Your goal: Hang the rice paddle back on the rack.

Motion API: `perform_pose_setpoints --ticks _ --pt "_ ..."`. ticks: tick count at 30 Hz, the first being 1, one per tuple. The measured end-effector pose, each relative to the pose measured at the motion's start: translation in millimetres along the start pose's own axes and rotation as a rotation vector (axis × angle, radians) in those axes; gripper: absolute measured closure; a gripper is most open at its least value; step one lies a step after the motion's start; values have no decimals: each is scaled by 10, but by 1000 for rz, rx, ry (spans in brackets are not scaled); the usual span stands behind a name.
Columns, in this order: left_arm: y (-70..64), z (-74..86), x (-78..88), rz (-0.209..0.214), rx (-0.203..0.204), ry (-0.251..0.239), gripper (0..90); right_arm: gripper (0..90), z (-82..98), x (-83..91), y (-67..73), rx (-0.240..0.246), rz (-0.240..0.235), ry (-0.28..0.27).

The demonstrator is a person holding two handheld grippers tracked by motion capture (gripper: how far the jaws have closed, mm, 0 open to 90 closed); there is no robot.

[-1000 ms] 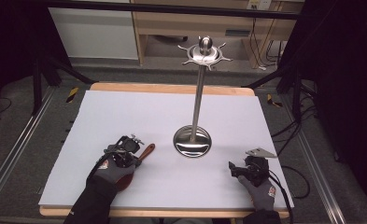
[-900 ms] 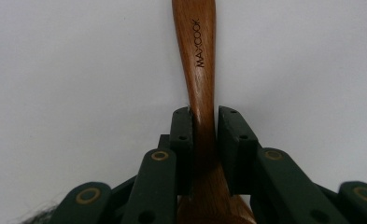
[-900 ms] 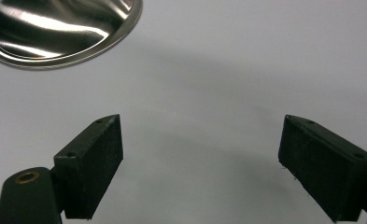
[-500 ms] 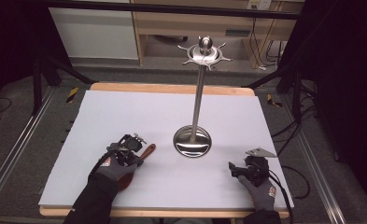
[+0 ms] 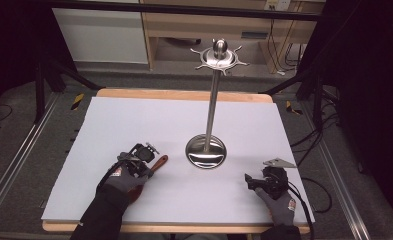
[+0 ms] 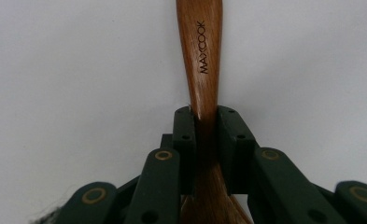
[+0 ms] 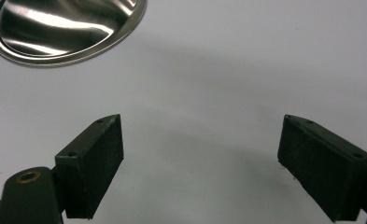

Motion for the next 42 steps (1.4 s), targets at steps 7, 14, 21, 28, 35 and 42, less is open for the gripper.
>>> perform_pose_setpoints --ticks 7,14,21,28,35,42 --pt "14 -1 5 16 -6 2 782 148 0 -3 -21 -2 -5 -2" --pt "29 -2 14 24 -4 -3 783 150 3 4 -11 -10 -11 2" --pt "23 -3 36 15 -10 -21 783 151 5 1 -17 -1 -9 4" --pt "-20 2 115 13 -22 -60 785 151 7 4 -11 -6 -14 8" --pt "-50 23 182 9 -26 -108 785 151 7 2 -18 -1 -9 7" --pt "-76 44 262 11 -33 -145 786 151 7 2 -18 -3 -10 9"
Point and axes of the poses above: each handheld gripper's, and its own axes: x roughly backward along the jaws, z roughly out of its underside, y roughly to its left, the point moved 5 cm from there along -x, roughly forward along the jaws, and after that the axes turned 13 degrees about z, right-handed, at the moved point
